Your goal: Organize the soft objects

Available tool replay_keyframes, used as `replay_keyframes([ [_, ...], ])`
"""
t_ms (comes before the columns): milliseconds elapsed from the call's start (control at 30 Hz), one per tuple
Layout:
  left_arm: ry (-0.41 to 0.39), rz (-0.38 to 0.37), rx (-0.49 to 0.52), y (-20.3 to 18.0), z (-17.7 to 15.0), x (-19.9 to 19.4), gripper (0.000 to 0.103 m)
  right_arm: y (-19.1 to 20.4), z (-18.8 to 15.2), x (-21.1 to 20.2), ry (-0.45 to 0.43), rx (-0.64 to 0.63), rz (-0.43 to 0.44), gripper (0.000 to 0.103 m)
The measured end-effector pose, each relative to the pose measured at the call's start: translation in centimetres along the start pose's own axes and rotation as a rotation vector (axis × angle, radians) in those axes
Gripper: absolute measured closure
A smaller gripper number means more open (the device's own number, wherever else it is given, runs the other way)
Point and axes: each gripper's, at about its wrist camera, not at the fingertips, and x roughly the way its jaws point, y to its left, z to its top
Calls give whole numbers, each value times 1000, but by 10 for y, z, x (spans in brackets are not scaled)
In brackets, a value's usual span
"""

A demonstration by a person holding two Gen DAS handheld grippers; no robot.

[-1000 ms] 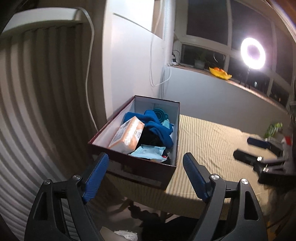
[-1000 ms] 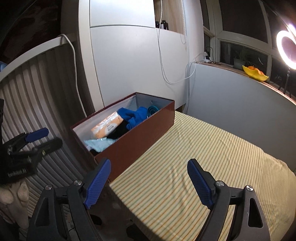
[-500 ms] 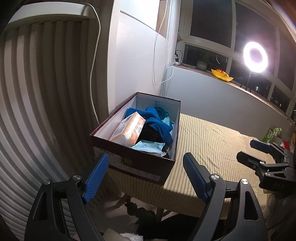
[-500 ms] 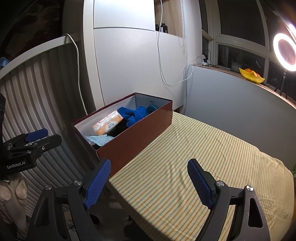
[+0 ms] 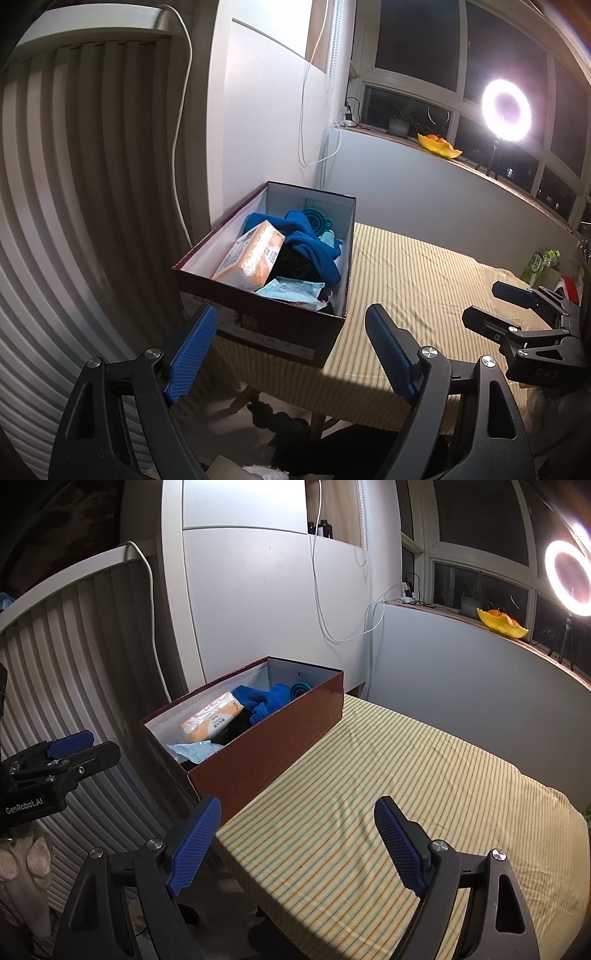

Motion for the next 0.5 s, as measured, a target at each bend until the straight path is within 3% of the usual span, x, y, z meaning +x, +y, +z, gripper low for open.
replay_keyframes([
  [500,-10,-13,17,-5,0,3,20,-6,-5,5,17,22,-3,21],
])
